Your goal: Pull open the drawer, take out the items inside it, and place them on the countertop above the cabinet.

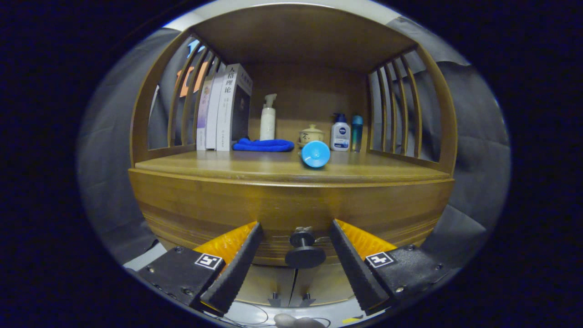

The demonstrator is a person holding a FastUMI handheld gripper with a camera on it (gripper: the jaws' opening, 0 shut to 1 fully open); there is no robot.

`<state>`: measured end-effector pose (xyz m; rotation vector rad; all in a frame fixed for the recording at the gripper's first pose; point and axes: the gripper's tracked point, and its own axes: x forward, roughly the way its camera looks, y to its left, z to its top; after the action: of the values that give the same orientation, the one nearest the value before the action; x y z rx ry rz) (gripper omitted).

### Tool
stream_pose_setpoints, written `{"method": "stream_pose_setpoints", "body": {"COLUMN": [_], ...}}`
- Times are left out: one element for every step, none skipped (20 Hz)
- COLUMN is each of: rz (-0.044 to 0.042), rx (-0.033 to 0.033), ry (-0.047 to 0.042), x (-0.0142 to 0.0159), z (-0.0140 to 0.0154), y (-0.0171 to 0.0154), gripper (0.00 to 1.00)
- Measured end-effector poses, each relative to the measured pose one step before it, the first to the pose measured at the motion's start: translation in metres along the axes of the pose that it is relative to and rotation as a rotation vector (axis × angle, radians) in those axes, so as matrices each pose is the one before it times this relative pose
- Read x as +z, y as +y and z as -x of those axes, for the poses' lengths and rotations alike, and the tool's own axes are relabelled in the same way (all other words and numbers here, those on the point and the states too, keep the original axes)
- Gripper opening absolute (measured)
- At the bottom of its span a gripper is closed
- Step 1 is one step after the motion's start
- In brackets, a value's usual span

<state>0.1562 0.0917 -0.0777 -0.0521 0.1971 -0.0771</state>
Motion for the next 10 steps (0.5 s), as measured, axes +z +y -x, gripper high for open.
{"method": "stream_pose_setpoints", "body": {"rz": [-0.00605,-0.00787,-0.00326,0.00164,0.00147,-0.00745,-0.01303,-0.01732,-0.01043,-0.00104], "rx": [0.00485,0.01389,0.01331,-0.00177,0.00085,-0.00319,-0.00498,-0.00118,0.00163,-0.00467], "ry": [0.00943,0.00258,-0.01031,-0.00985,-0.00731,-0.01361,-0.02008,-0.02093,-0.01804,-0.02163], "x": [-0.00234,0.00068,0.00258,0.0032,0.00197,0.00401,0.00381,0.00259,0.00352,0.00271], "z": [0.00038,0.00195,0.00034,0.00429,0.00909,0.00465,0.01648,0.01852,0.02147,0.01772], "y": [0.00057,0.00069,-0.00033,-0.0045,-0.004,-0.01352,-0.01046,-0.00833,-0.00709,-0.00739], "gripper": [1.0,1.0,1.0,1.0,1.0,1.0,1.0,1.0,1.0,1.0]}}
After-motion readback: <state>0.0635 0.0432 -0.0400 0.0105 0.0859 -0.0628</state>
